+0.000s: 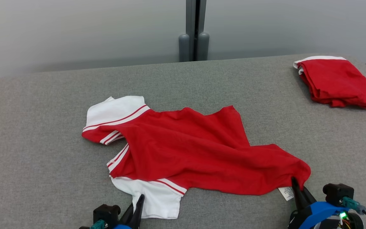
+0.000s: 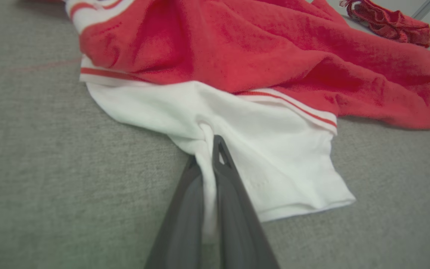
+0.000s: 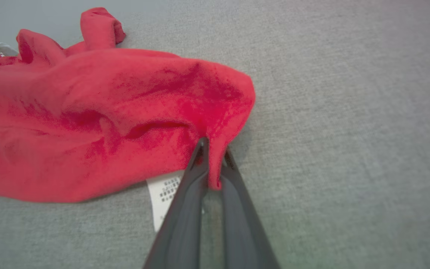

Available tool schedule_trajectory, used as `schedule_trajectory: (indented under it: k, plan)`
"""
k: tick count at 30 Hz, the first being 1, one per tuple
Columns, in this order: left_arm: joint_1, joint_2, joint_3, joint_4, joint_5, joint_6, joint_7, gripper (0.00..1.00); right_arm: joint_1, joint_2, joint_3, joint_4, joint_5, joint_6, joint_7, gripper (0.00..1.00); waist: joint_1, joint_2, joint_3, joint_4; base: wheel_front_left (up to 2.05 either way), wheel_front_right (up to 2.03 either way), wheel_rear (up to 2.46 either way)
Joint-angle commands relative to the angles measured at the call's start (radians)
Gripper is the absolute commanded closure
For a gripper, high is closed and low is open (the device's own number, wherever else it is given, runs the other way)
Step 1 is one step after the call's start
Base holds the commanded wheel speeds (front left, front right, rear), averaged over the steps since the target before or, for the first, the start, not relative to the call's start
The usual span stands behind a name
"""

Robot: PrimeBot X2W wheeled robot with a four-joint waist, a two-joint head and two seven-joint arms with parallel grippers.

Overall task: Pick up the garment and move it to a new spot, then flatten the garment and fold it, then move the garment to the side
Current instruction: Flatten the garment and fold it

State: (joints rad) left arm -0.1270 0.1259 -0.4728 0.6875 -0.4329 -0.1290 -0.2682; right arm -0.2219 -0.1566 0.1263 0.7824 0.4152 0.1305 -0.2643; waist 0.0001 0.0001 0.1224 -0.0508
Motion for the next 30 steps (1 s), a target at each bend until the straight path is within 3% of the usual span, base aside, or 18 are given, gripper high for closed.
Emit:
schedule_trajectory:
  k: [1, 10, 15, 21, 26, 30]
  plan:
    - [0.003, -0.002, 0.001, -0.024, -0.025, -0.003, 0.005, 1.00, 0.011, -0.003, 0.018, -0.030, 0.003, 0.001, 0.000, 1.00, -0.0001, -0.0001, -0.005, 0.001, 0.00, 0.00, 0.00]
    - [-0.003, 0.032, 0.044, -0.258, -0.087, -0.002, 0.004, 1.00, 0.091, -0.020, 0.086, -0.297, 0.018, 0.001, 0.000, 1.00, -0.0001, -0.0001, -0.019, 0.016, 0.00, 0.00, 0.00]
    - [-0.099, 0.091, 0.062, -0.339, -0.108, -0.002, 0.004, 1.00, 0.016, -0.043, 0.124, -0.406, 0.019, 0.001, 0.000, 1.00, -0.0001, -0.0001, -0.004, 0.015, 0.00, 0.00, 0.00]
    - [-0.356, 0.185, 0.035, -0.333, -0.162, -0.002, 0.011, 1.00, -0.198, -0.080, 0.167, -0.413, 0.047, 0.001, 0.000, 1.00, -0.0001, -0.0001, 0.048, 0.009, 0.00, 0.00, 0.00]
    - [-0.657, 0.234, 0.035, -0.274, -0.223, -0.002, 0.055, 1.00, -0.472, -0.101, 0.199, -0.335, 0.118, 0.001, 0.005, 1.00, -0.0001, -0.0001, 0.139, 0.004, 0.00, 0.00, 0.00]
    - [-0.911, 0.283, -0.035, -0.211, -0.229, -0.002, 0.102, 1.00, -0.716, -0.101, 0.218, -0.253, 0.189, 0.001, 0.038, 1.00, -0.0001, -0.0001, 0.224, -0.010, 0.00, 0.00, 0.00]
